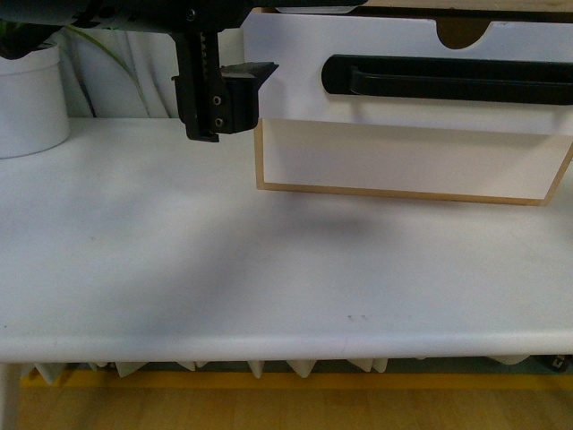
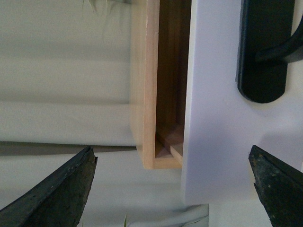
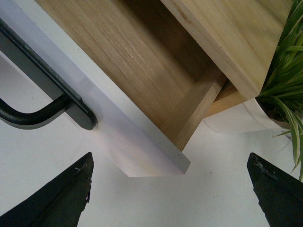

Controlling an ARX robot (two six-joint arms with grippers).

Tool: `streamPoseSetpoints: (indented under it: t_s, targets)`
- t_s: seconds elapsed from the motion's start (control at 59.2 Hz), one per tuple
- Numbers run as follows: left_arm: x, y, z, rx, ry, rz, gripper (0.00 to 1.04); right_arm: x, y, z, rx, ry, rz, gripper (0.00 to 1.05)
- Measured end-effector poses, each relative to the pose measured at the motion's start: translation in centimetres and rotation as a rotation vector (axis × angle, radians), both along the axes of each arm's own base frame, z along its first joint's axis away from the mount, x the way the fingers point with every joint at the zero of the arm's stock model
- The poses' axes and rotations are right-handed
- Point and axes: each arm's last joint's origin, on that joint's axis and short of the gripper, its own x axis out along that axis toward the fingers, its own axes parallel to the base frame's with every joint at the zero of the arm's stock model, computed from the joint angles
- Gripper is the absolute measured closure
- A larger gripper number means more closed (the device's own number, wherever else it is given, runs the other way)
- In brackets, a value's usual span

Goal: Close drawer sideways

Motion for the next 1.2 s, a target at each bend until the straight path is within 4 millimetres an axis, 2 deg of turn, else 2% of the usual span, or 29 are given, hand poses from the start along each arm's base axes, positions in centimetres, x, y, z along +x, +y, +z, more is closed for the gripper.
streamPoseSetpoints:
  t_s: [0.54, 0.912, 1.199]
  targets:
    - [1.8, -1.3, 0.0, 0.005, 0.008, -0.015, 0.06, 2.9, -0.2, -0.4, -0.022, -0.012, -0.011, 0.09]
    - [5.6, -3.2, 0.5, -0.008, -0.033, -0.001, 0.06, 6.3, -0.4, -0.6, -0.052, -0.103, -0.051, 0.09]
    - [6.8, -4.1, 0.5, -0.015, -0.047, 0.016, 0.06, 7.4, -0.7, -0.7, -0.059, -0.147, -0.084, 0.09]
